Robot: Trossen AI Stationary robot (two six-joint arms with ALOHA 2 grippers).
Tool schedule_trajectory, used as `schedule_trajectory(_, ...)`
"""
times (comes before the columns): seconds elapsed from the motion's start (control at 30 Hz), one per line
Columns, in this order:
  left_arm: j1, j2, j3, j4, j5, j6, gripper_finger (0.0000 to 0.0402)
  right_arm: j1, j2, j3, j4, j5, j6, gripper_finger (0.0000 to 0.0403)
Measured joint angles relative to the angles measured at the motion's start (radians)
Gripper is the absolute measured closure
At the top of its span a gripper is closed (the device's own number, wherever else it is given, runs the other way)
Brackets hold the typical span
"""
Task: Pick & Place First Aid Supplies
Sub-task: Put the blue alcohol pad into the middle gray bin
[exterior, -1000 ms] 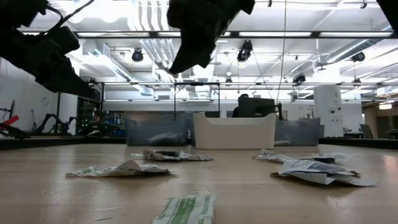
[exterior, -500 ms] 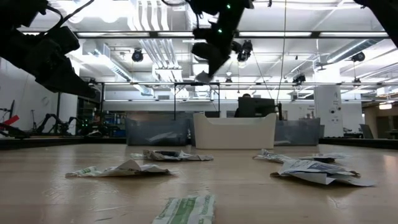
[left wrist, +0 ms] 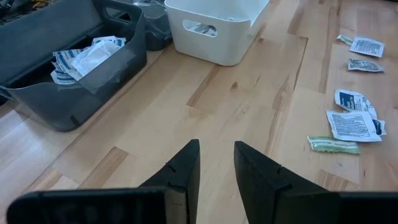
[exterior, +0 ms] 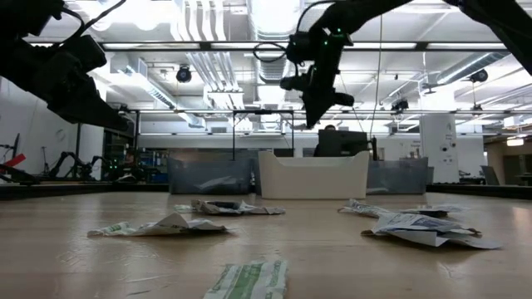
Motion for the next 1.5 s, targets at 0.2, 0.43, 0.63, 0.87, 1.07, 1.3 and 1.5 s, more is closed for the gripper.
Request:
schedule_trajectory(0.2,0.000,0.000,0.000,0.000,-0.005,0.000,0.0307,-0.011,0.047,0.000,-0.023,-0.018,0.033,0.0394)
schedule_trajectory(0.43,0.000,0.000,0.000,0.000,-0.016,0.000,0.0307,-0.007,0.130,0.000,-0.024,-0.012,-0.002,0.0394)
schedule_trajectory(0.63,0.000,0.000,0.000,0.000,-0.019,0.000,0.0307,-0.006,0.185,-0.002,-0.024,0.021,-0.053,0.0394)
schedule_trajectory(0.87,0.000,0.000,0.000,0.000,-0.019,0.000,0.0307,-0.008,0.188,-0.002,-0.018,0.043,-0.119,0.0394)
schedule_trajectory(1.07,0.000,0.000,0.000,0.000,-0.019,0.000,0.0307,-0.013,0.198,-0.002,-0.016,0.038,-0.207,0.0390)
schedule_trajectory(1.3,0.000,0.000,0.000,0.000,-0.019,0.000,0.0307,-0.016,0.196,0.000,-0.023,0.031,-0.254,0.0341)
schedule_trajectory(1.5,0.000,0.000,0.000,0.000,-0.019,0.000,0.0307,-0.008,0.178,0.086,-0.316,-0.074,-0.232,0.0304)
